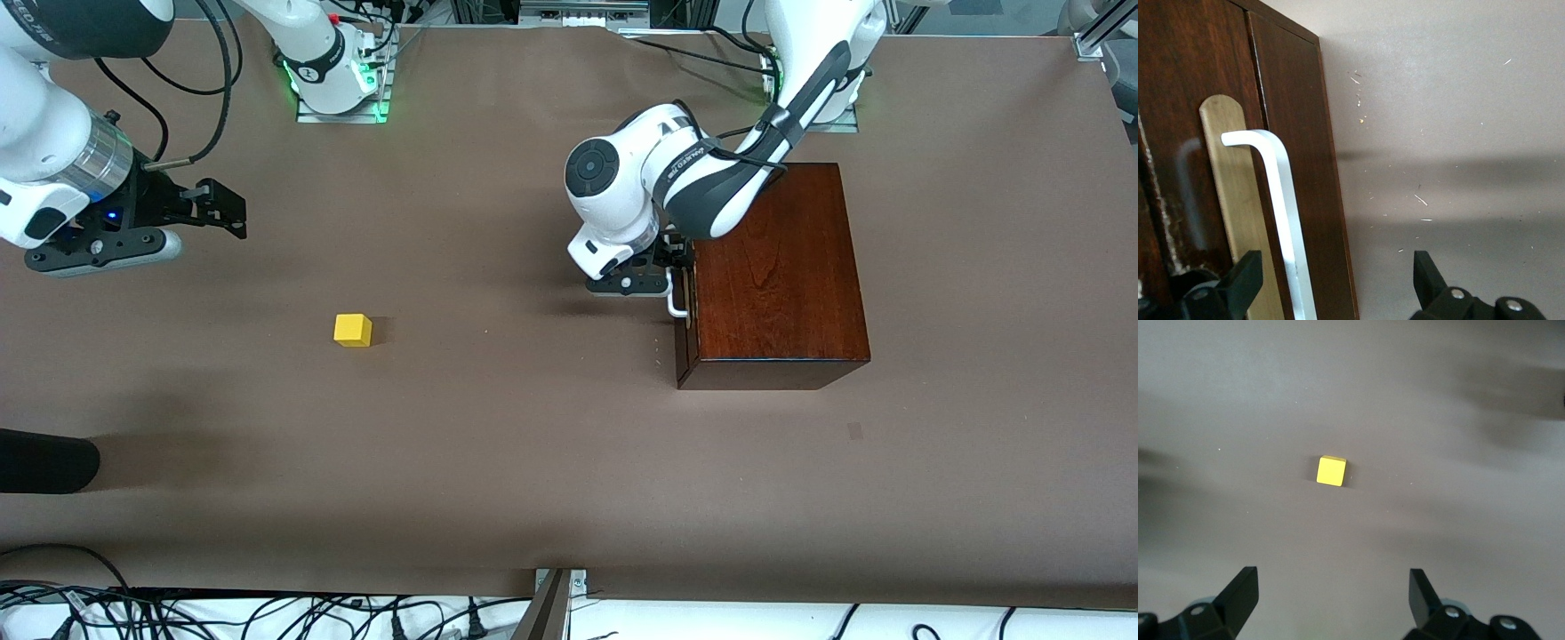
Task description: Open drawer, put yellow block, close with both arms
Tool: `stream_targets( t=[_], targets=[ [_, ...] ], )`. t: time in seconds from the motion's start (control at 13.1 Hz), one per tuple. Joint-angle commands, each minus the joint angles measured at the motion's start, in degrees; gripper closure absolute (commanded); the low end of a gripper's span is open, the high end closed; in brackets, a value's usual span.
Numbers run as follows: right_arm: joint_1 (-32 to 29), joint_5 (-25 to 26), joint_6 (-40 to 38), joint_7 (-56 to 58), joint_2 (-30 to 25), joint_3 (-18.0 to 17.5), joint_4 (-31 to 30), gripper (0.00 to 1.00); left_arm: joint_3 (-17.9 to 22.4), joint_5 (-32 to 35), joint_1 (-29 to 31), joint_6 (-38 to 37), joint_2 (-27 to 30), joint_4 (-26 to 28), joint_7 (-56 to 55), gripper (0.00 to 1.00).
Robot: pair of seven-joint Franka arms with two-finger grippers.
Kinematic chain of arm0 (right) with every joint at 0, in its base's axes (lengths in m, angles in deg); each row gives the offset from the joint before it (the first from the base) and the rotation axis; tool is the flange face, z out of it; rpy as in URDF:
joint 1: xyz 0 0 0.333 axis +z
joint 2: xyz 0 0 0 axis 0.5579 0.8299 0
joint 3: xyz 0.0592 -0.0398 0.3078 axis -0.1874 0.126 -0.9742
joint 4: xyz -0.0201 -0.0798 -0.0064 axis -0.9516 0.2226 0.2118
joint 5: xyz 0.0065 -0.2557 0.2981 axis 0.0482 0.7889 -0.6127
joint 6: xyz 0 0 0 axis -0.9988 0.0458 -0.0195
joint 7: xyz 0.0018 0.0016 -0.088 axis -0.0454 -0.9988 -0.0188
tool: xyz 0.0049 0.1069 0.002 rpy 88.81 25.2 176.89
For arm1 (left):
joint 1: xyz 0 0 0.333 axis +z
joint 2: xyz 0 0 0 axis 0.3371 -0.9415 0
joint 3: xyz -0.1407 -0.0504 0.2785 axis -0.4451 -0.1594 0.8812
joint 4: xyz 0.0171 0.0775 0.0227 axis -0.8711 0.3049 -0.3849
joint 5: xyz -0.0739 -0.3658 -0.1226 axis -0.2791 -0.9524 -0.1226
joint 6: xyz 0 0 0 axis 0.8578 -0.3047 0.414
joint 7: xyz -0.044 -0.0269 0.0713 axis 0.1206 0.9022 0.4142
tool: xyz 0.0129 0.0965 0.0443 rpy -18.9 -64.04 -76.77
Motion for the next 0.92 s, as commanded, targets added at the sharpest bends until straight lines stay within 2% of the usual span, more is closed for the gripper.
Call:
stream_targets(
  t=[0.0,0.61,0.84],
  targets=[
    [0.19,0.32,-0.47,0.46,0.62,-0.01,1.53,0.0,0.07,2.28,-0.37,-0.25,-1.07,-1.02,-0.87,0.0],
    [0.19,0.05,0.05,-0.06,1.58,-0.1,1.53,0.0,-0.02,2.56,-3.27,0.1,-3.97,-1.37,-5.34,0.0],
    [0.11,-0.21,1.27,-0.06,2.11,-0.01,1.53,0.0,-0.19,1.94,-4.76,0.19,-6.34,-6.45,-7.01,0.0]
  ],
)
